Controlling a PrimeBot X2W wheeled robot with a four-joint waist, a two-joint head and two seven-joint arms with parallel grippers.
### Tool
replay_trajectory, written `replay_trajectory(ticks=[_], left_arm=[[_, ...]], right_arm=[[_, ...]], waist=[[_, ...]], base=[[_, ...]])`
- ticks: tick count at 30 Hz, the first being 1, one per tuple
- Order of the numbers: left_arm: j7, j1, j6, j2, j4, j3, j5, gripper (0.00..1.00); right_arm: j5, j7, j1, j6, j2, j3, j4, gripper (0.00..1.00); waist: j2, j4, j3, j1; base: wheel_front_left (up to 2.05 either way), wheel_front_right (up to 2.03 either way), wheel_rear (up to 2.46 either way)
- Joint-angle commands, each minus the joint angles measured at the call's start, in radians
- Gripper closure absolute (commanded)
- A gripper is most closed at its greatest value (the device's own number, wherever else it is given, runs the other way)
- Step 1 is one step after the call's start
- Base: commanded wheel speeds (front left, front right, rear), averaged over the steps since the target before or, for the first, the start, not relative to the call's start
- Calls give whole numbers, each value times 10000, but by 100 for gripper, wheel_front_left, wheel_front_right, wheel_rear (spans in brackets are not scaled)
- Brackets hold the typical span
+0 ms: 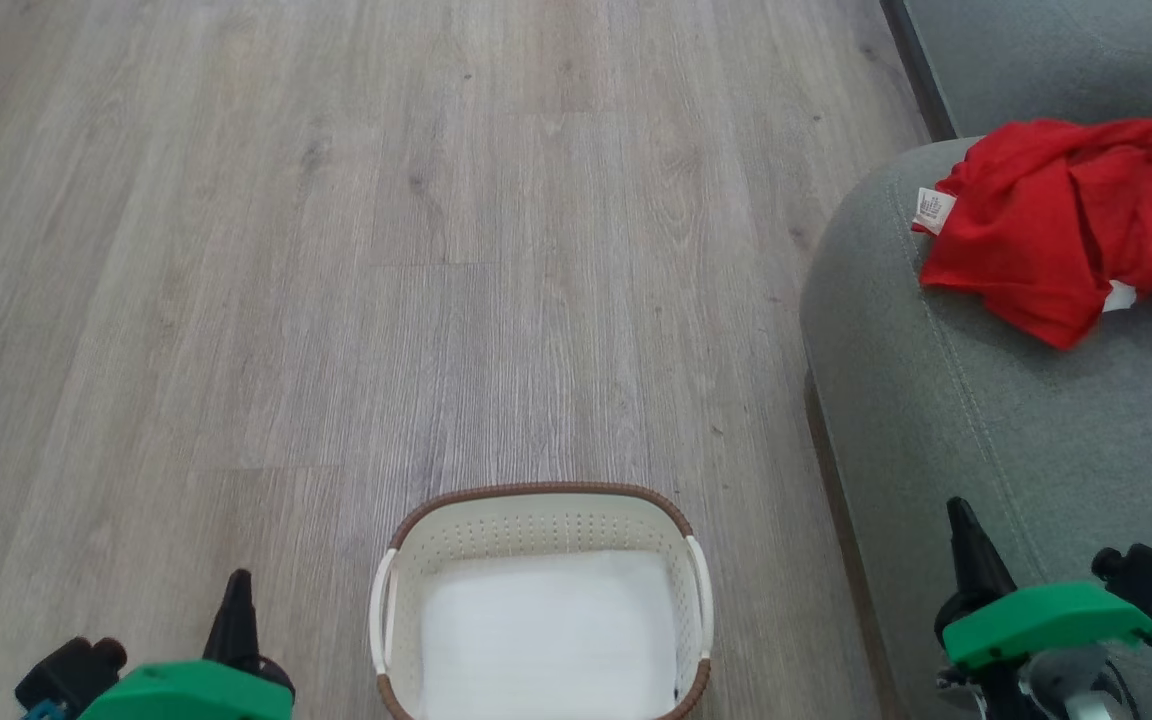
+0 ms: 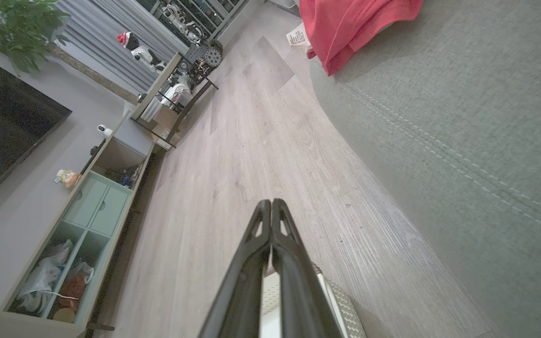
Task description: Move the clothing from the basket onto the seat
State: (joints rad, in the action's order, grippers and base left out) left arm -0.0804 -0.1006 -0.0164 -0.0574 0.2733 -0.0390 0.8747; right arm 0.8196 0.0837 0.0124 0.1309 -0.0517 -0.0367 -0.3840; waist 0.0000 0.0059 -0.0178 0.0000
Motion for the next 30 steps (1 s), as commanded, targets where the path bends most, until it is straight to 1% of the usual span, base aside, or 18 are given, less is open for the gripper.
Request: replay_trajectory(ticks=[1, 10, 30], left_arm=[[47, 537, 87, -21, -279, 295, 235, 100], [336, 773, 297, -7, -279, 485, 1314, 100], [883, 1220, 696, 20, -278, 843, 3359, 100]], right_arm=[[270, -63, 618, 0, -2, 19, 410, 100], [1428, -353, 669, 0, 0, -101, 559, 100], [3625, -903, 766, -1, 5, -329, 842, 100]], waist=[[0, 0, 3, 0], [0, -9, 35, 0], [0, -26, 94, 0]], base=[[0, 0, 0], [0, 0, 0], [0, 0, 0]])
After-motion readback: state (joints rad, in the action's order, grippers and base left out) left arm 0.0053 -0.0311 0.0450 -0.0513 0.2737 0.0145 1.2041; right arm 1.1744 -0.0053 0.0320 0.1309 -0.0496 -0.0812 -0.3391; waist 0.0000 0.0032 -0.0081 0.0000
